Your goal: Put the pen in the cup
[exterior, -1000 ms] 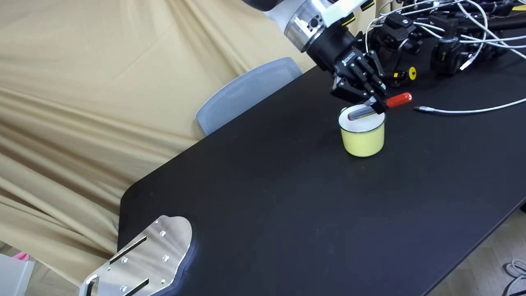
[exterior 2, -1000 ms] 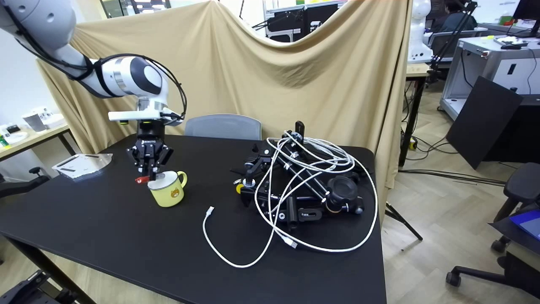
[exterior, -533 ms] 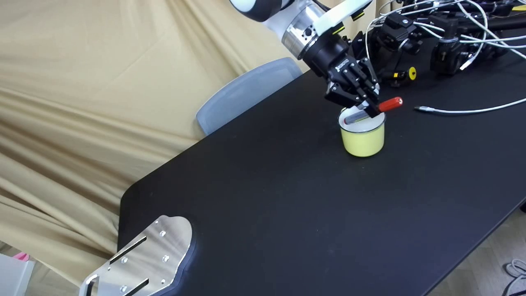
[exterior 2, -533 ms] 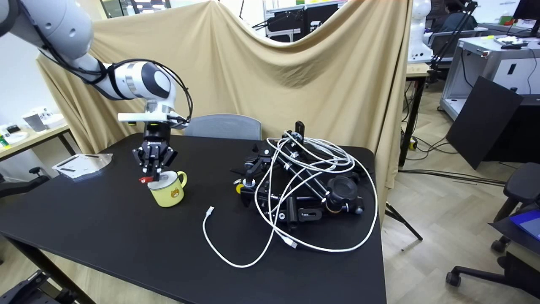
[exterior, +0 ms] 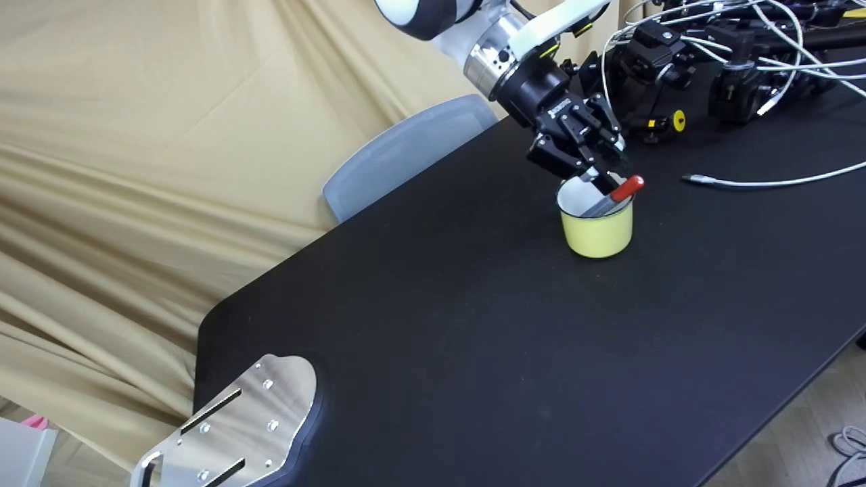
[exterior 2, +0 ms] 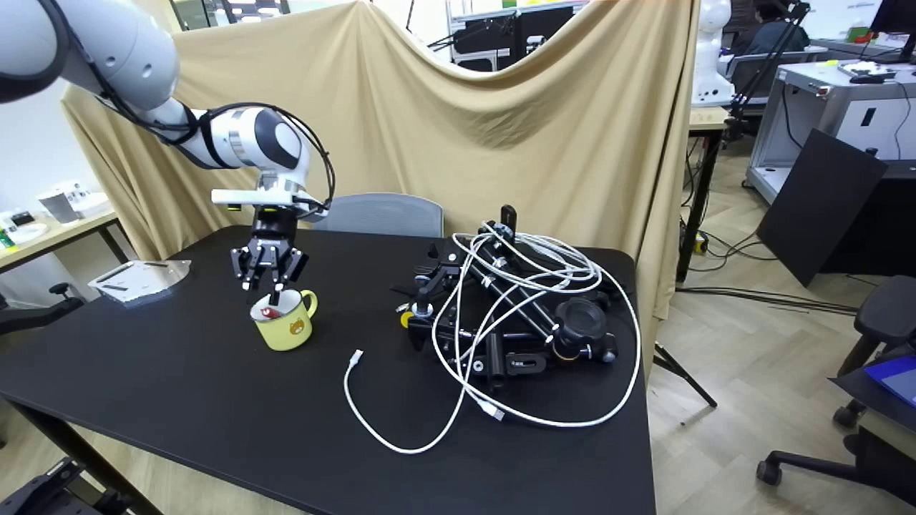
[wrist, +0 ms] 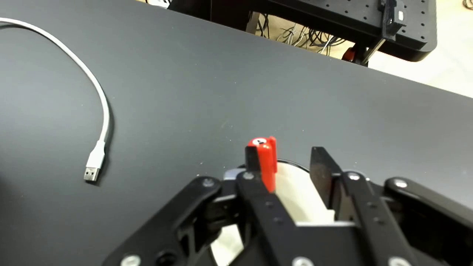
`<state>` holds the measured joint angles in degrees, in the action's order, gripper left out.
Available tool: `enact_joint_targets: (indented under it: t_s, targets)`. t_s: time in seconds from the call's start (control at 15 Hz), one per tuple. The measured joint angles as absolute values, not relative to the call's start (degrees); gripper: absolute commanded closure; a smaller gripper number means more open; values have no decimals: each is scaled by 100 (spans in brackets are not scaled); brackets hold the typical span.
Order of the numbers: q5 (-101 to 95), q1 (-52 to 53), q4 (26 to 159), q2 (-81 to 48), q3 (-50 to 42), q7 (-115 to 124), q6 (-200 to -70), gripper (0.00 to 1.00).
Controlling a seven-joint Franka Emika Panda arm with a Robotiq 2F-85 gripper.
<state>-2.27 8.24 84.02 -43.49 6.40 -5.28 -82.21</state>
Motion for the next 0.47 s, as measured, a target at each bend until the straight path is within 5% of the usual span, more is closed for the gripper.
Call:
enact_joint_targets:
  t_s: [0.27, 0.47]
  targets:
    - [-225, 828, 8278, -4395, 636, -528, -8181, 1]
    - [-274, 886, 8250, -4365, 638, -528, -8264, 0]
